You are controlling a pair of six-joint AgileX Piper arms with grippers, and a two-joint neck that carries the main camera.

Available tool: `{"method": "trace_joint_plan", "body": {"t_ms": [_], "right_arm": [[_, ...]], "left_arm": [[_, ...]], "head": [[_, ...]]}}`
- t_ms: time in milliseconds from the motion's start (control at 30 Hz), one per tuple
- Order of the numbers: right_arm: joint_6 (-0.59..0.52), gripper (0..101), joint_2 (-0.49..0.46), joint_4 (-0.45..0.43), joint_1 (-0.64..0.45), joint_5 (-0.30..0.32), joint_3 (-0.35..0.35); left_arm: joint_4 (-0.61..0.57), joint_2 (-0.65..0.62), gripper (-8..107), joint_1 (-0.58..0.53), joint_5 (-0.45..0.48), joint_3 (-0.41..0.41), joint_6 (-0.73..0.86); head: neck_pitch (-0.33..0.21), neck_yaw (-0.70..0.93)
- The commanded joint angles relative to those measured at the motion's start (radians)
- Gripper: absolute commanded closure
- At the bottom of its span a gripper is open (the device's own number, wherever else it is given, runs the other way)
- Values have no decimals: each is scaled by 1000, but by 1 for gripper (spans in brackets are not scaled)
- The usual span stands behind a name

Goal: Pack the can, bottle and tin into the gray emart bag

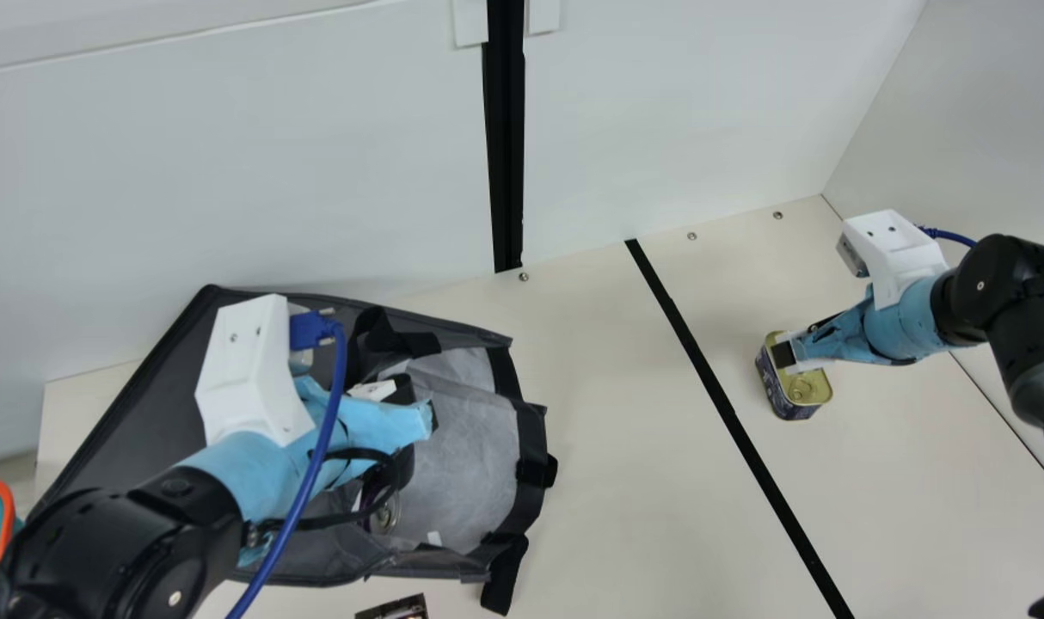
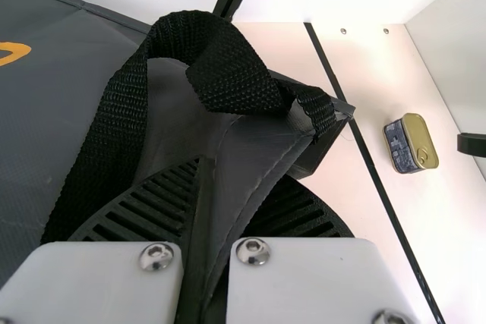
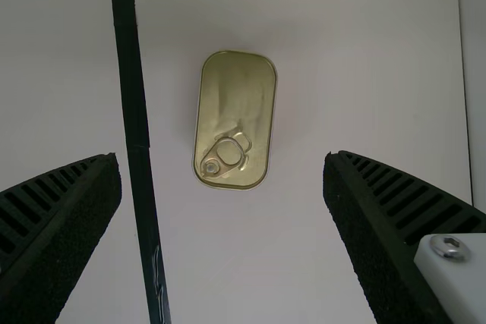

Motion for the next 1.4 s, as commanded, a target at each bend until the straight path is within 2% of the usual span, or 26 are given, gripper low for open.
{"method": "trace_joint_plan", "body": {"t_ms": [0, 767, 1367], "right_arm": [[-4, 10, 11, 1, 0, -2, -1], [-16, 10, 161, -20, 6, -50, -16], [4, 10, 296, -42, 26, -66, -78]], "left_arm": [[0, 0, 89, 0, 0, 0, 0], [0, 0, 89, 0, 0, 0, 0], [0, 0, 89, 0, 0, 0, 0]], "head": [[-23, -2], [-23, -2], [-23, -2]]}}
